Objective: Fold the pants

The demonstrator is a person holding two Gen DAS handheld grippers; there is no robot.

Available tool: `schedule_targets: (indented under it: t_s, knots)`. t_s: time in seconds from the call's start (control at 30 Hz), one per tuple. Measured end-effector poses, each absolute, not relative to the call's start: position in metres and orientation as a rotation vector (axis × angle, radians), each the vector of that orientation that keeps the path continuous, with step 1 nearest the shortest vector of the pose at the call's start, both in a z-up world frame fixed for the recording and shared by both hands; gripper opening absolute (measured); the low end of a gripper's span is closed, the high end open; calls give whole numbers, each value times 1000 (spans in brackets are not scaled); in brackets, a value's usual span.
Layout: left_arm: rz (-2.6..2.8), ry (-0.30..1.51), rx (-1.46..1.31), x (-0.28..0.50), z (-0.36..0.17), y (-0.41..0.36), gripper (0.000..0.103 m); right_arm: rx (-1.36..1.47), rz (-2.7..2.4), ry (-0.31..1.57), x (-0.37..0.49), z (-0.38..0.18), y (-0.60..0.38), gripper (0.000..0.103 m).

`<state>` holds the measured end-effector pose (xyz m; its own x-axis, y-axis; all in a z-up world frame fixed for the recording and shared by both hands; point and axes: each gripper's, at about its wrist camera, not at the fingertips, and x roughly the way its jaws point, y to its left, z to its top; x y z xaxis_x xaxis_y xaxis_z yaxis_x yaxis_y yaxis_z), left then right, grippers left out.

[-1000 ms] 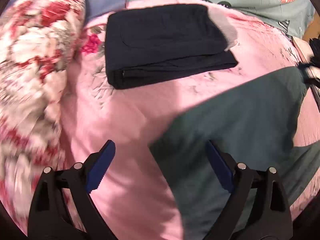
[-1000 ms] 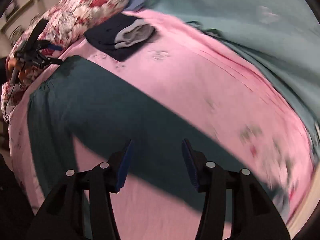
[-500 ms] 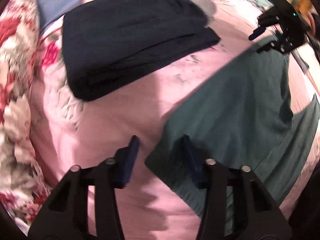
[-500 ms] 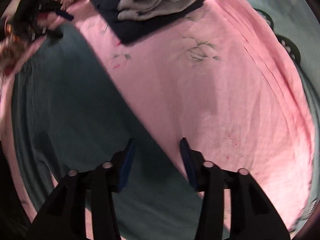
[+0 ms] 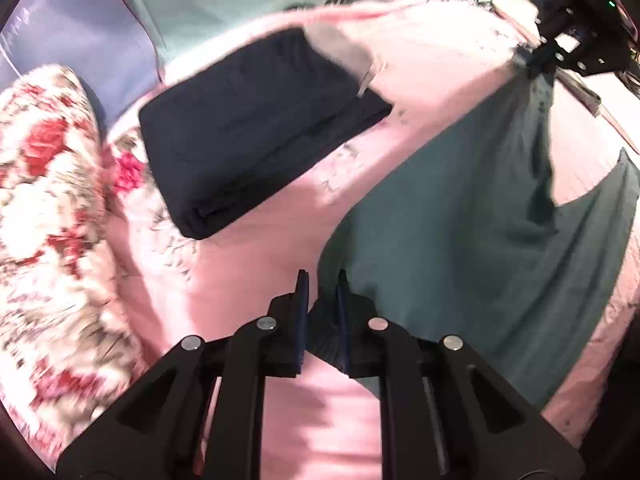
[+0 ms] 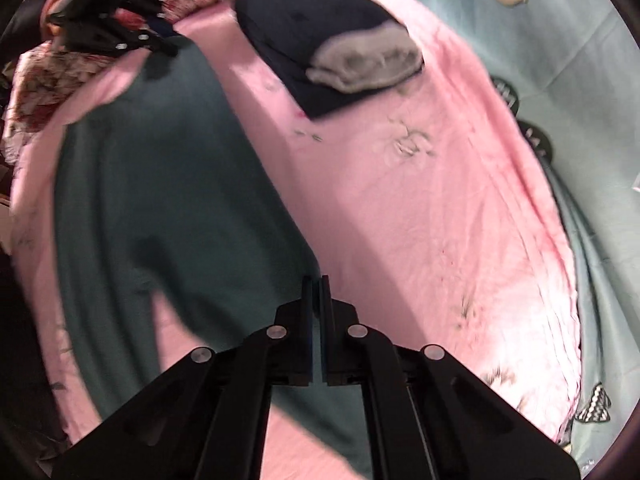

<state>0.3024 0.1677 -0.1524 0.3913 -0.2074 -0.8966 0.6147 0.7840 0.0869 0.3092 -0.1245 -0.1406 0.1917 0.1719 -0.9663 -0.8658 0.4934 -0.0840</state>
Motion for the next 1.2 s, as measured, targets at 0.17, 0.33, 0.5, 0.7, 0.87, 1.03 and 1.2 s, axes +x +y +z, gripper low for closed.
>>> schedule_targets:
  t_s: [0.17,0.33,0.5,0.7,0.87,1.03,1.2]
  knots:
    - [-535,983,480,242,-121,174,13,-719,878,1089,252,-106,-120,2]
    - [-519,998,503,177,-126,176,13,-699,914,1086,177,-110,-116,2]
    - [-506,1019,462,168,-138,176,13,-695,900,1114,122,-134,-116,2]
    - [-523,936,295,205,-115,167,43,-831,873,1067,83,-161,-103,2]
    - [-471,923,213,210,-115,169,50,-983,892,1081,55,-210,-93,7]
    - [-341,894,158,172,-115,199,69,-892,877,1049,67,-169,-91,31]
    - [-218,909,52,142,-125,226,80,-342,852,934,169,-100,-54,58]
